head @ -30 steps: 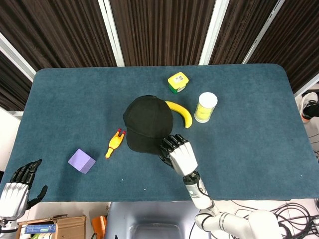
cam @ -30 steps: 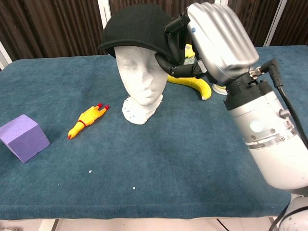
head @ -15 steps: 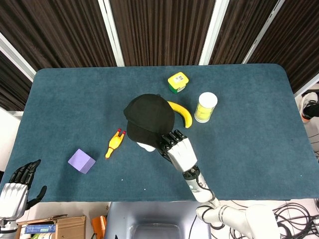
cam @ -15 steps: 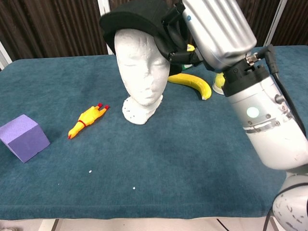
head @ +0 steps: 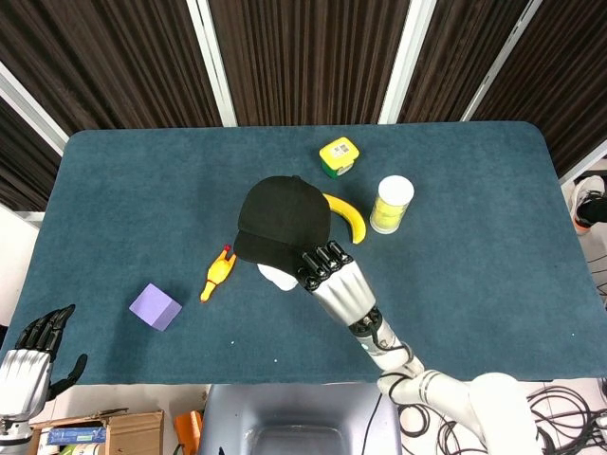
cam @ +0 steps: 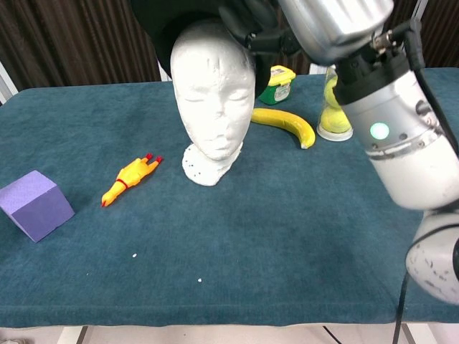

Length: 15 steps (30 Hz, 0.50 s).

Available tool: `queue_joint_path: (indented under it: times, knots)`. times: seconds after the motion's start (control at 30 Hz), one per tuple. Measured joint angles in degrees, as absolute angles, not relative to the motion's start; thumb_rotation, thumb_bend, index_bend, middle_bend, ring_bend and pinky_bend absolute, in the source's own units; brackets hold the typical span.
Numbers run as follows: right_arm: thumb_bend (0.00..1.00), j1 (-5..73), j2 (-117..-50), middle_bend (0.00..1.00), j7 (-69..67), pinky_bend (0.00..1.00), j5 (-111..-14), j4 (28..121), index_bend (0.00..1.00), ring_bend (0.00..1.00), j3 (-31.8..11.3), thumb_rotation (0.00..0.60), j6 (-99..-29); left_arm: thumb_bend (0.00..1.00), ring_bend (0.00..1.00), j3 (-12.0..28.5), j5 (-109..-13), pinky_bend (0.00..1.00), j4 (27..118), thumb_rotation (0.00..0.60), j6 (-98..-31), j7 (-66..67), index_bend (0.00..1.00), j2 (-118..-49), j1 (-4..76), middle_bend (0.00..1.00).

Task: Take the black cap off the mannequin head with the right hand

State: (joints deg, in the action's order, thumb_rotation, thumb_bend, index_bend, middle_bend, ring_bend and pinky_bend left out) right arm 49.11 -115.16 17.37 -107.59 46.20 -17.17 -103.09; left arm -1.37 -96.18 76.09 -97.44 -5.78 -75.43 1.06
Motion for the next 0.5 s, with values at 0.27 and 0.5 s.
queue_joint_path:
  times: [0.27,0.5]
  knots:
    - [0.44,53.0,-108.7,0.77,27.1,0.76,-110.1,48.7,1.0,0.7,-18.0,0.6,-102.0,0.36,0.15,-1.3,-96.1,0.22,75.8,0.6,-97.4,-6.1,0.02,-75.7,1.0,0.17]
    - [0.43,53.5,-103.9,0.77,30.0,0.76,-110.0,51.1,1.0,0.7,-17.8,0.6,-100.8,0.36,0.15,-1.2,-96.1,0.22,75.7,0.6,-97.7,-6.3,0.02,-75.7,0.8,0.17]
